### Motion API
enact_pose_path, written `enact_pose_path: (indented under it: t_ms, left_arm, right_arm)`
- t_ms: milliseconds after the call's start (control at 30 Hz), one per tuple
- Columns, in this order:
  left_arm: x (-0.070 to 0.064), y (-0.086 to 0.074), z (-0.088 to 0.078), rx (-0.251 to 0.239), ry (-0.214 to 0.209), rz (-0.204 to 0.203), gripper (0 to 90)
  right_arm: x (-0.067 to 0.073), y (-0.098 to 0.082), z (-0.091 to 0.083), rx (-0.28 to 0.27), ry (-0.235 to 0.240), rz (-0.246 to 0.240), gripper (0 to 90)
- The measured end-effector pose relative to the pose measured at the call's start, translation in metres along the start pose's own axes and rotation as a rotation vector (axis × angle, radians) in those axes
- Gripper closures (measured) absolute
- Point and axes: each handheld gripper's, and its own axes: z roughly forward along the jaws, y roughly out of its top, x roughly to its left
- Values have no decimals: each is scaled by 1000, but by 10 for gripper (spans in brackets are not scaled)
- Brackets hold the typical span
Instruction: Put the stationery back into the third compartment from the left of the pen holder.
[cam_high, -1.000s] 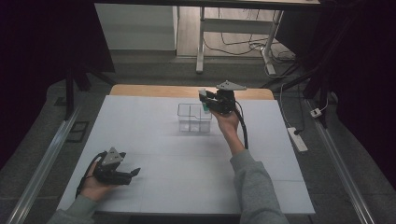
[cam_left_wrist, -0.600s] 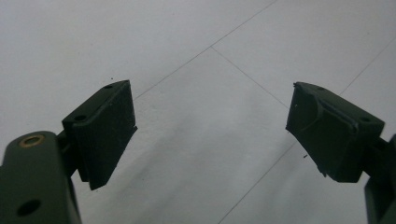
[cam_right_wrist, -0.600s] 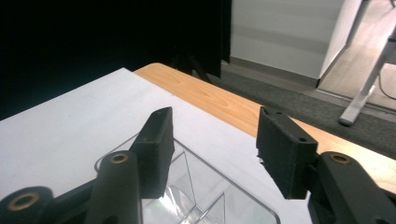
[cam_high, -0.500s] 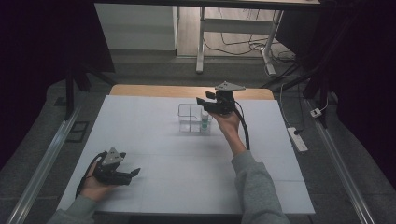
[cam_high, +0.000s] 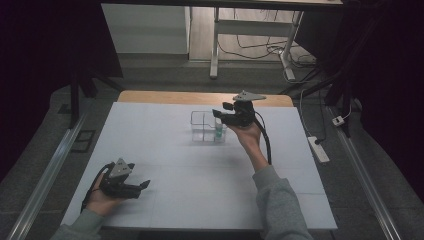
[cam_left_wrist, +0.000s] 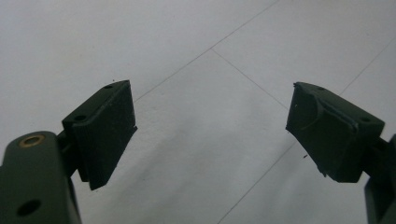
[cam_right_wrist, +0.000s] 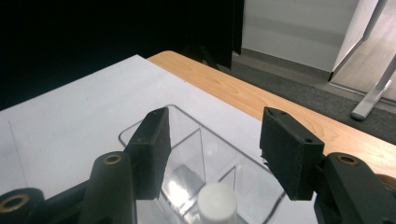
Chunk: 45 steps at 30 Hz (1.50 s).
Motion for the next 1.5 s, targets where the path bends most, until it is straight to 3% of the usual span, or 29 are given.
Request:
enact_pose_path:
  t_ms: [200,600,1200,1500]
  left_arm:
    - [1,0,0,-1,3,-3,153]
    - [1,0,-1,-3,1,0,152]
    - [1,-1,-1,-5,-1,-8,151]
    - [1,-1,-2,-9,0,-8,151]
  right_arm:
    - [4,-10,-12,19,18,-20,428]
    - [14,-34,-46,76,10,-56,424]
    - [26,-78,-105,151,-15,-60,416]
    - [30,-110,-137,191,-29,-47,412]
